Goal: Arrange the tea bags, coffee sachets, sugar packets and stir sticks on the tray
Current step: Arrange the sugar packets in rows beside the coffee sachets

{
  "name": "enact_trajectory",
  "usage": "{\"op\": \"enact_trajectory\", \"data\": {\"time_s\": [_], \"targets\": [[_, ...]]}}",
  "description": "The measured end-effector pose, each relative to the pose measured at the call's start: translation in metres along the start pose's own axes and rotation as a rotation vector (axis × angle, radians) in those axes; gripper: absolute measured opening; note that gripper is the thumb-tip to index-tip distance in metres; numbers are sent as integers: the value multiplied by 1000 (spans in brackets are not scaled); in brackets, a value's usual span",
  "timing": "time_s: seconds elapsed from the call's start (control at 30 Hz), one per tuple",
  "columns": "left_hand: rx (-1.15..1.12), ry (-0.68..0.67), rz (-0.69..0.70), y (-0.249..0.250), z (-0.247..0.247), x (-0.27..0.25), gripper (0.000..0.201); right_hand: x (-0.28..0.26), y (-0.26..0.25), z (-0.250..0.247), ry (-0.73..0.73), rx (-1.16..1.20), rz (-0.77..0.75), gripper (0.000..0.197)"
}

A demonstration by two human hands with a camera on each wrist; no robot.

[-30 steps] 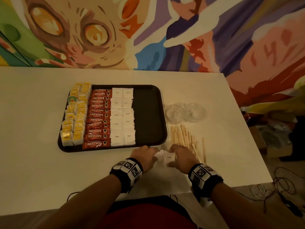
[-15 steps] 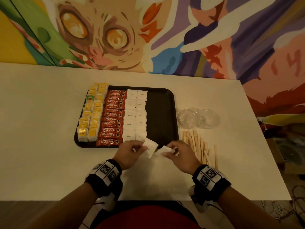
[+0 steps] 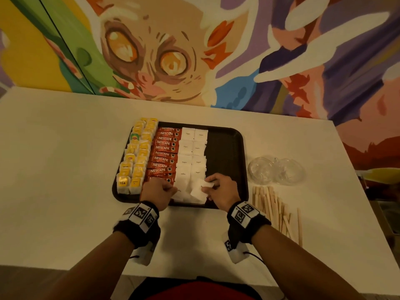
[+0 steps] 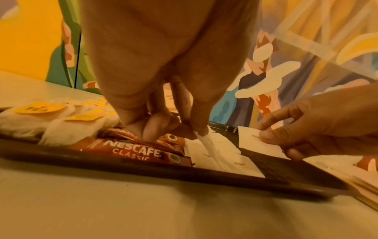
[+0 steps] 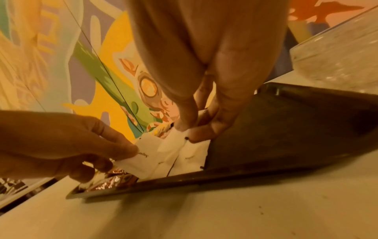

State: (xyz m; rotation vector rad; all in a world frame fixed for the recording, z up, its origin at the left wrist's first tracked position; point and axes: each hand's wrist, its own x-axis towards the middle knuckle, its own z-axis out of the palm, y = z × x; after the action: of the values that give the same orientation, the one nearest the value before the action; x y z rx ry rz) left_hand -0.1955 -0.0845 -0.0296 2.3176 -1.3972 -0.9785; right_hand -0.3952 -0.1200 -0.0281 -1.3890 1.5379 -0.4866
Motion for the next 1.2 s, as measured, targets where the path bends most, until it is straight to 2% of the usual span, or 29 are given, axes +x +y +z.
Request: {"op": "enact_trajectory", "data": {"time_s": [0.23,0.43,0.83,0.93,1.03,1.13,1.2], "targets": [[109,-51,-9,3,3,3,19,13,3,17,20,-260,-21,26],[279,-60,50,9,4,0,23,13,1,23,62,-274,37,35],[319,-121,87,9,1,1,18,13,0,30,121,-237,95,38],[283,-92,161,10,-2,-1,20,12,1,30,135,-218,91,36],[246,-85,351,11,4,-1,30,11,2,28,142,-201,85,35],[467,-149,532,12,13,-1,41,11,4,27,153,-185,83,34],[589,-146,529,9,20,-1,40,10,6,27,155,-198,89,32]]}}
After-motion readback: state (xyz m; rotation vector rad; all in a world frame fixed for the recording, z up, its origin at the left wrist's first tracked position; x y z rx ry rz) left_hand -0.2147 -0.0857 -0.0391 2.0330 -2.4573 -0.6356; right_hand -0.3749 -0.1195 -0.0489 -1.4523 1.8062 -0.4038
